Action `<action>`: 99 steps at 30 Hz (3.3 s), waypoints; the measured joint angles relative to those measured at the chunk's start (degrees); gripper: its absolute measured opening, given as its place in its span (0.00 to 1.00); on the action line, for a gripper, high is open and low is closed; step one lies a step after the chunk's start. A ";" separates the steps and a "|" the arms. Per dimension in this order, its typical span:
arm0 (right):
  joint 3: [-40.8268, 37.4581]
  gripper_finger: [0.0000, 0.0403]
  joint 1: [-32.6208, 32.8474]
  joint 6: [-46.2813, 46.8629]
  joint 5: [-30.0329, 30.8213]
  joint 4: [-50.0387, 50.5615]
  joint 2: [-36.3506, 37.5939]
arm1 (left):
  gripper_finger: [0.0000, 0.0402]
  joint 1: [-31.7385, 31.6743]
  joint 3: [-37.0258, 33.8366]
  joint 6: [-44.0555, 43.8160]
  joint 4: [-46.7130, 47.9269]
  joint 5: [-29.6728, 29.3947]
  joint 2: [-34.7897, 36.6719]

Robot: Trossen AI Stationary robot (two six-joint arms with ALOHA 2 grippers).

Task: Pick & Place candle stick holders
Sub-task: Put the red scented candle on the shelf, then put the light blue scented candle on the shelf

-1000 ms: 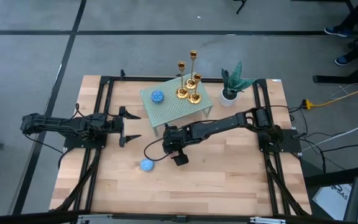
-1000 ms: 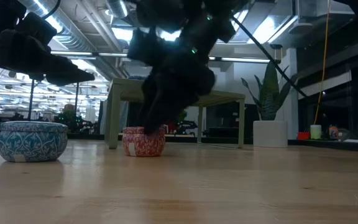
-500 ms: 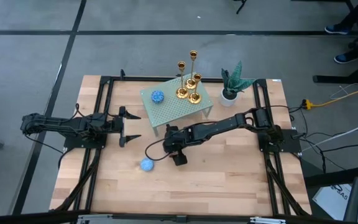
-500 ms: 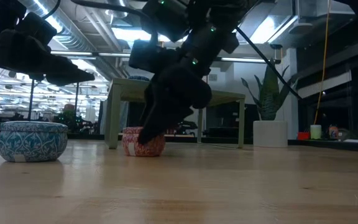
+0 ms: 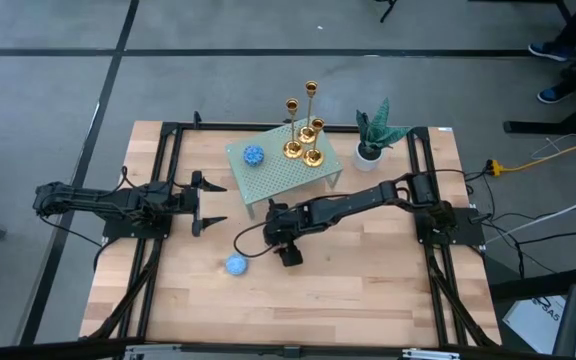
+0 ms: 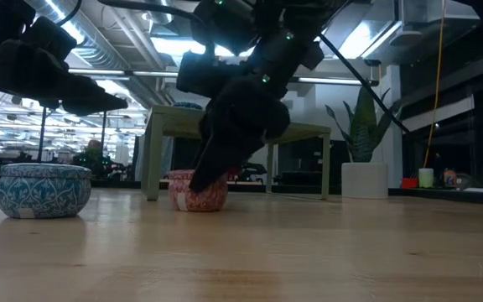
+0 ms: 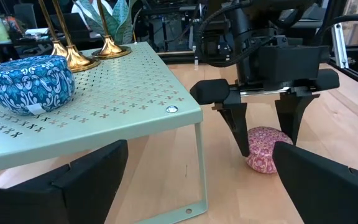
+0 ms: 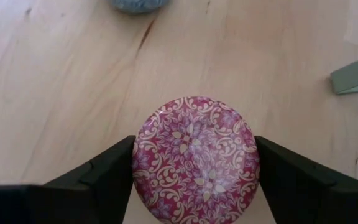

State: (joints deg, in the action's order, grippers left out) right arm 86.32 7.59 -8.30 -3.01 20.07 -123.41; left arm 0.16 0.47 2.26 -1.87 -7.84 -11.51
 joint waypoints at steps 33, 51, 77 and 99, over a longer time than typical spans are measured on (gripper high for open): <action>0.04 0.73 -5.06 -0.33 1.43 -13.97 15.71 | 1.00 -0.02 0.00 0.02 0.02 0.00 0.02; 0.04 0.74 -12.28 3.80 7.62 -15.57 14.46 | 1.00 -0.01 0.00 0.01 0.02 0.00 0.01; 0.04 0.77 -12.31 3.37 7.94 -17.51 11.23 | 1.00 -0.01 0.00 0.00 0.02 0.00 0.02; 0.04 0.96 -14.14 -0.09 7.95 -17.41 11.51 | 1.00 -0.02 0.00 0.00 0.00 0.00 0.00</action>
State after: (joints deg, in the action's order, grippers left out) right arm 86.37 -6.55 -8.38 4.94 2.65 -111.90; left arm 0.14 0.47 2.26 -1.86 -7.84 -11.51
